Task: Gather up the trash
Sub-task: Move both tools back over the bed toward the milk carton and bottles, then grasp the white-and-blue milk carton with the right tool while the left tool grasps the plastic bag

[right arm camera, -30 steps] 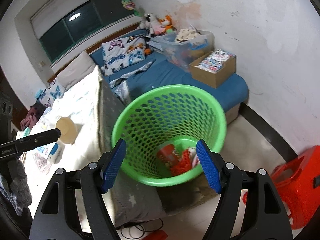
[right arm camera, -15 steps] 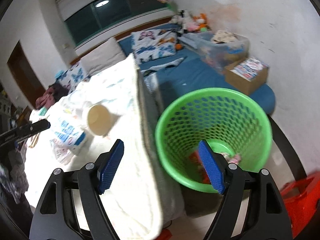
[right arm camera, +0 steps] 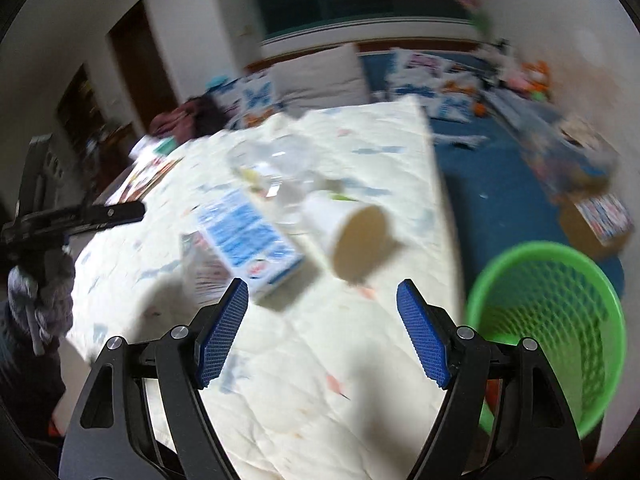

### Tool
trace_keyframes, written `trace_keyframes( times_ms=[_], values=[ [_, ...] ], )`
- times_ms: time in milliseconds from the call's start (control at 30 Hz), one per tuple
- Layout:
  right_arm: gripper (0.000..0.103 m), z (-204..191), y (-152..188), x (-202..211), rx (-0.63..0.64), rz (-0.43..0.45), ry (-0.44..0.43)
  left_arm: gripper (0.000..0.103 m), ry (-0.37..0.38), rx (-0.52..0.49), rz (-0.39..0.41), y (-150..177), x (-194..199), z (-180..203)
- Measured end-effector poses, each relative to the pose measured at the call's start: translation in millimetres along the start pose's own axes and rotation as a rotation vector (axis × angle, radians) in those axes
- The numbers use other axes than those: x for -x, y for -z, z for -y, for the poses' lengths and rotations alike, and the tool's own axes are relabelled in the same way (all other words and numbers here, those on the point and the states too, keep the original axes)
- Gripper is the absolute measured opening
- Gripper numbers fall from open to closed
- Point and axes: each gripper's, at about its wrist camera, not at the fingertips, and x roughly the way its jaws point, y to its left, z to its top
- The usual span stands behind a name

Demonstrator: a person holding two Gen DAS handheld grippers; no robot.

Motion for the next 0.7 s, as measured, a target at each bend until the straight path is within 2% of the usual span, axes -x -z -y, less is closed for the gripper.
trace_keyframes(
  times_ms=[233,500,700],
  values=[
    [0.077,-42.5,-17.2,-46.1,0.198,-0.069,-0.084,0.049,-0.026,0.039,0.002,7.7,4.8,-17.6],
    [0.077,-62.9,-30.9,-89.5,0.362,-0.137,-0.088,0.049,-0.036,0.057,-0.004,15.7,7.6,-29.5],
    [0.076,-66.1,-34.1,-113.3,0.412,-0.177,-0.089,0.049,-0.035,0.075,-0.009,18.9,6.3,-36.6]
  ],
)
